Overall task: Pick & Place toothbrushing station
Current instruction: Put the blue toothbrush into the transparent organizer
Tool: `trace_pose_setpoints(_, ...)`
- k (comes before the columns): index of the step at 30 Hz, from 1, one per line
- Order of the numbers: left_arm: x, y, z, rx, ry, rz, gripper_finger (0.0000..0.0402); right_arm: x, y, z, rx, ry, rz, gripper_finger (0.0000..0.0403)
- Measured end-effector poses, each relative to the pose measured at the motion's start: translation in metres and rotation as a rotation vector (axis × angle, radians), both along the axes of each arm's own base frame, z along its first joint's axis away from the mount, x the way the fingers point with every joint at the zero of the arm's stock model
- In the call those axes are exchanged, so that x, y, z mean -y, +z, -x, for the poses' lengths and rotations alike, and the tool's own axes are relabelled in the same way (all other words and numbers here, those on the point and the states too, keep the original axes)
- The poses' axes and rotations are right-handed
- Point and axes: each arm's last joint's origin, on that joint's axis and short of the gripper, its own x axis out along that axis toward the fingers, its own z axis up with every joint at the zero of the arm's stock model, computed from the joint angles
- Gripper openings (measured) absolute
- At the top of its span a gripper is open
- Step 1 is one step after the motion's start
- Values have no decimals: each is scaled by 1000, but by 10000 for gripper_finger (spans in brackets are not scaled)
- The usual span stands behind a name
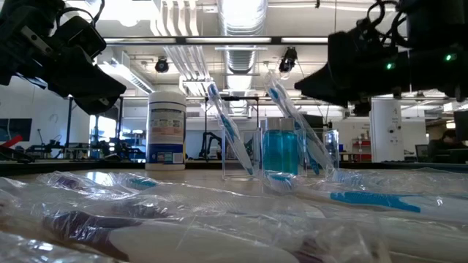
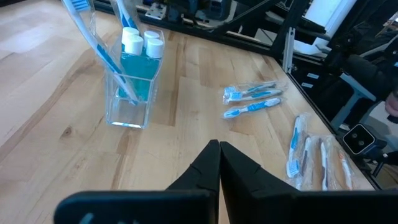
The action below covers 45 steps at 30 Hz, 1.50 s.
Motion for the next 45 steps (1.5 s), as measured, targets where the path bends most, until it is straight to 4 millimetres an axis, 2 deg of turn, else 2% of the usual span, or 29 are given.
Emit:
trace_pose_setpoints(8, 0, 0, 0, -2, -9, 10, 15, -12, 31, 5, -24, 45, 141, 115)
trace_pose_setpoints(15, 0, 0, 0, -1, -10, 12, 16, -24, 49, 13, -150, 128, 132, 39)
trace_pose_setpoints(18, 1, 1, 0, 3, -14, 20, 13, -32, 62, 17, -221, 217, 97, 14)
trace_pose_setpoints(28, 1, 1, 0, 3, -39, 27, 11, -69, 108, 28, -550, 444, -217, 8)
trace_pose_setpoints(33, 3, 1, 0, 7, -90, 16, 13, -93, 109, 24, -668, 470, -363, 8)
trace_pose_setpoints(39, 4, 1, 0, 5, -121, 26, 10, -117, 108, 15, -729, 343, -483, 8)
trace_pose_setpoints(45, 4, 1, 0, 4, -124, 27, 14, -143, 95, 1, -831, 277, -604, 29)
